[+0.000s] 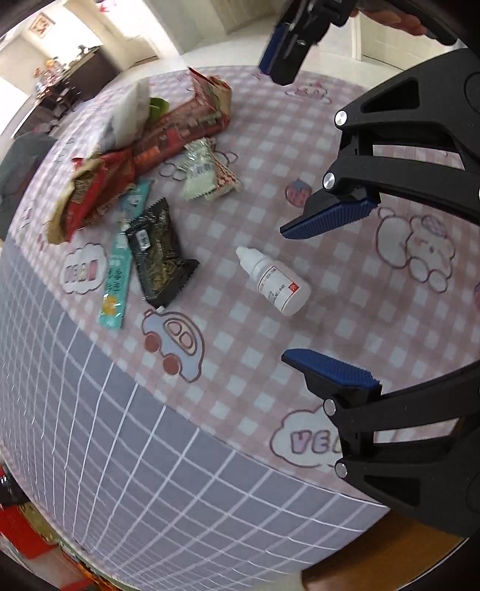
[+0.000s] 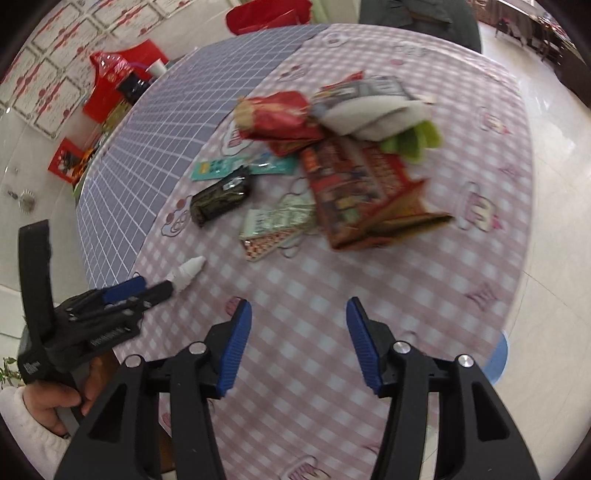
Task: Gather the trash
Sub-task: 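Move both tools back to the table toward the white dropper bottle, then grasp the dropper bottle with left gripper while right grasps the black snack packet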
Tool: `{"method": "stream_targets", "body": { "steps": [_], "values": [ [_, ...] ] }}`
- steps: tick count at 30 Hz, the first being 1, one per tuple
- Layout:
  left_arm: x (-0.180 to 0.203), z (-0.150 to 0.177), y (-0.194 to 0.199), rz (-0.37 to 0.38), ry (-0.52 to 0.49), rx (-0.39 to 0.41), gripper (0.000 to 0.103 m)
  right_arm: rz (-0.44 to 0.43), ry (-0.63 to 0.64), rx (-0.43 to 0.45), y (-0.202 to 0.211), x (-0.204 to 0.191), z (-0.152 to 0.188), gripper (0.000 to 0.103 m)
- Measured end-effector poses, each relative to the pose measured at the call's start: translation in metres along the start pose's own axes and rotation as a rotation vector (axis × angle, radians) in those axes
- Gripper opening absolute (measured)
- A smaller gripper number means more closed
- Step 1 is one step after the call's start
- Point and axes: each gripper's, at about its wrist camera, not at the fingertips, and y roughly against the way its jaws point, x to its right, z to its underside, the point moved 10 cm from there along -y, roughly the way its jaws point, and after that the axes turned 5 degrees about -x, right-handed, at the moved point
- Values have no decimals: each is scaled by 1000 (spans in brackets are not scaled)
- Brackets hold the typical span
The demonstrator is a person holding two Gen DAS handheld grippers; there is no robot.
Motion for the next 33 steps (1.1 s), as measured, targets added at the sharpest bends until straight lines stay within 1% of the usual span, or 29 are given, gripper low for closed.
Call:
{"method": "stream_targets", "body": {
  "steps": [2, 5, 8, 10, 16, 19, 21, 22, 25, 26, 27, 29, 31, 33],
  "values": [
    [0, 0, -10, 2, -20, -13, 54, 4, 24, -4, -7, -12, -5, 53],
    [3, -2, -18, 35, -12, -31, 34, 12, 65, -2, -13, -25, -14, 53],
    [2, -7, -21, 76, 18, -25, 32, 26, 116, 3, -21, -37, -28, 53],
    [1, -12, -17, 77, 19, -2, 29, 35, 125, 1, -27, -40, -35, 53],
    [-11, -20, -3, 107, 80, 26, 27, 70, 120, -1, -42, -37, -54, 53],
    [-19, -22, 2, 112, 103, 38, 26, 104, 179, 10, -45, -36, -64, 53],
    [-22, -22, 7, 112, 117, 53, 26, 87, 191, -2, -48, -36, -69, 53],
    [-25, -22, 9, 115, 129, 62, 26, 63, 190, -10, -50, -39, -73, 53],
    [-33, -26, 16, 110, 158, 91, 25, 28, 215, -23, -58, -55, -81, 53],
    [-36, -27, 18, 105, 164, 99, 25, 15, 222, -24, -61, -62, -84, 54],
    [-40, -28, 20, 103, 173, 104, 25, 7, 229, -23, -65, -68, -86, 57],
    [-50, -28, 26, 86, 192, 119, 25, 22, 255, -25, -73, -80, -90, 59],
    [-60, -27, 34, 69, 213, 139, 25, 9, 287, -25, -78, -94, -92, 59],
    [-72, -28, 42, 50, 240, 159, 25, 22, 336, -11, -83, -109, -93, 61]
  ]
}}
